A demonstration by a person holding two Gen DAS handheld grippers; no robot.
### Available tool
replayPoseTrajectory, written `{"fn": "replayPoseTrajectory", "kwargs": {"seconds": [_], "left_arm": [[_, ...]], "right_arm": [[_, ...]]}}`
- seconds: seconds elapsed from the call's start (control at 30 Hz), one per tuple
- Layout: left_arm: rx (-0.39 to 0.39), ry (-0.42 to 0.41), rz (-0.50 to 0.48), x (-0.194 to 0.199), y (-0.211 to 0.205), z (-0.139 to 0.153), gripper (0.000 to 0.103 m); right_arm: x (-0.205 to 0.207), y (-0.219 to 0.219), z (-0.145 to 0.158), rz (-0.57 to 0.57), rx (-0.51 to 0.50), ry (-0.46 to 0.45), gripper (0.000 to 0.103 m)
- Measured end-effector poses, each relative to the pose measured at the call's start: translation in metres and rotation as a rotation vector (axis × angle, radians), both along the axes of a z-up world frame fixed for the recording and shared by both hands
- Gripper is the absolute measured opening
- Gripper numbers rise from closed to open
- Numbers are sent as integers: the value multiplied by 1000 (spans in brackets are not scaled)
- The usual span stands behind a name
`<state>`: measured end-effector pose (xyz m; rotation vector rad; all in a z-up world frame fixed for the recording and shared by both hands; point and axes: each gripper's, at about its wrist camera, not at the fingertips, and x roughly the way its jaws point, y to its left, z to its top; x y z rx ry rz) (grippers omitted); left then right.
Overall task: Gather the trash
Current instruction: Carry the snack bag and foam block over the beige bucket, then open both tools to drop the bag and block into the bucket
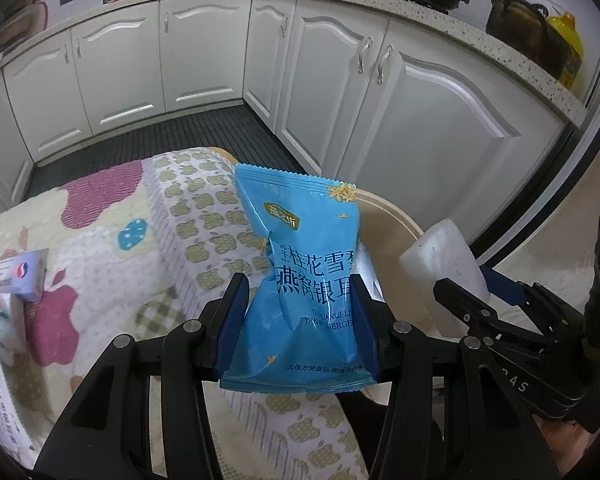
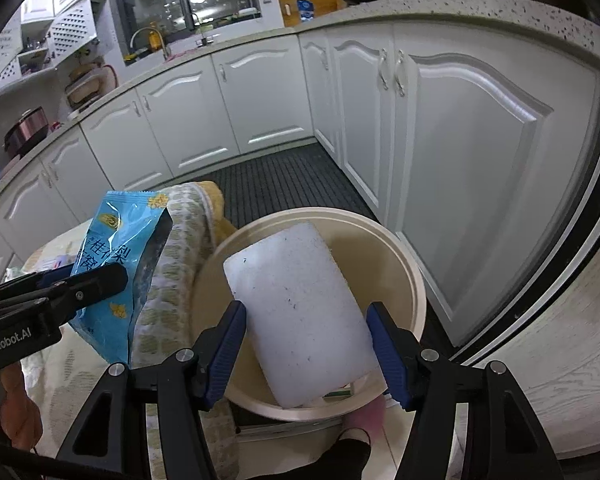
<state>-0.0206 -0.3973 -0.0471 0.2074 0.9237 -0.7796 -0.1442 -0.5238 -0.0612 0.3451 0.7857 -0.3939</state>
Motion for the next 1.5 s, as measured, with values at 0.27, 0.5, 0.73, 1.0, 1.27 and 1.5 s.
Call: {"fn": "replayPoseTrajectory", "kwargs": {"seconds": [0.27, 0.5, 0.73, 1.0, 1.27, 1.5], "left_arm": [[14, 8, 6, 5, -13, -10, 48], [17, 19, 4, 6, -23, -19, 49], [-1, 30, -10, 5, -27, -21, 61], [20, 31, -1, 0, -20, -21, 64], [8, -6, 12, -9, -3, -5, 64], [-4, -55, 40, -18, 16, 11, 64]], "right_arm": [[5, -12, -13, -22, 23, 19, 61], [8, -18, -20, -38, 43, 23, 61], [13, -24, -24, -65, 22, 46, 66], [9, -24, -26, -71, 55, 54, 66], [6, -6, -17, -44, 47, 44, 72], [5, 12, -3, -17, 25, 22, 72]]}}
